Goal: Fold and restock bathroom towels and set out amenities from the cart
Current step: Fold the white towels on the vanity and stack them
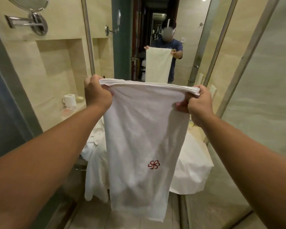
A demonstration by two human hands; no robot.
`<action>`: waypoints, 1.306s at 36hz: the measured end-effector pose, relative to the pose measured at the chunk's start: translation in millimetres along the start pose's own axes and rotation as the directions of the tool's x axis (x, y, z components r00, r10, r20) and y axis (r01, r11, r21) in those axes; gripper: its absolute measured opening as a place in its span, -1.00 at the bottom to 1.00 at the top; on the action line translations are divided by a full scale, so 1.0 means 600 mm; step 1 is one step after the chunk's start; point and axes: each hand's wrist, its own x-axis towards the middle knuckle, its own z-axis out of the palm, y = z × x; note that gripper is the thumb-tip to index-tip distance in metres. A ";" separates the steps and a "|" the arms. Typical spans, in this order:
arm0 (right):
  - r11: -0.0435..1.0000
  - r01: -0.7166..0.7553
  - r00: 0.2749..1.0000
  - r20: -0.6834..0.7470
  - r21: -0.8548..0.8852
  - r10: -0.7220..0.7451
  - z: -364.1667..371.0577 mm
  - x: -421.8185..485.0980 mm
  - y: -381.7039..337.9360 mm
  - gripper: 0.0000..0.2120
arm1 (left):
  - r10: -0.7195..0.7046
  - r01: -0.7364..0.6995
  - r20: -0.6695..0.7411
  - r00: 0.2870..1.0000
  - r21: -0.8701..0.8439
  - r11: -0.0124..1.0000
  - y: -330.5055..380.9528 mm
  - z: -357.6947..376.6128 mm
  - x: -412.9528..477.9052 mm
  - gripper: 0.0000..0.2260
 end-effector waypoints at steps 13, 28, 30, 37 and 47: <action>0.945 0.065 0.992 -0.083 -0.322 -0.096 0.154 0.209 0.052 -0.61 | -0.032 0.092 0.254 0.967 -0.229 0.969 -0.082 0.159 0.248 -0.85; 0.982 -0.100 0.993 -0.081 -0.161 0.088 0.213 0.471 0.148 -0.93 | -0.072 0.212 0.428 0.901 -0.290 0.933 -0.152 0.378 0.418 -0.72; 0.983 -0.143 0.989 -0.046 -0.116 0.139 0.224 0.510 0.160 -0.92 | -0.110 0.252 0.420 0.901 -0.299 0.921 -0.155 0.417 0.439 -0.72; 0.997 -0.063 0.993 -0.098 -0.038 0.059 0.271 0.672 0.165 -0.73 | -0.147 0.277 0.349 0.925 -0.359 0.891 -0.121 0.533 0.565 -0.71; 0.997 -0.044 0.999 -0.007 0.069 0.045 0.309 0.843 0.147 -0.82 | -0.163 0.294 0.318 0.934 -0.423 0.857 -0.082 0.621 0.698 -0.72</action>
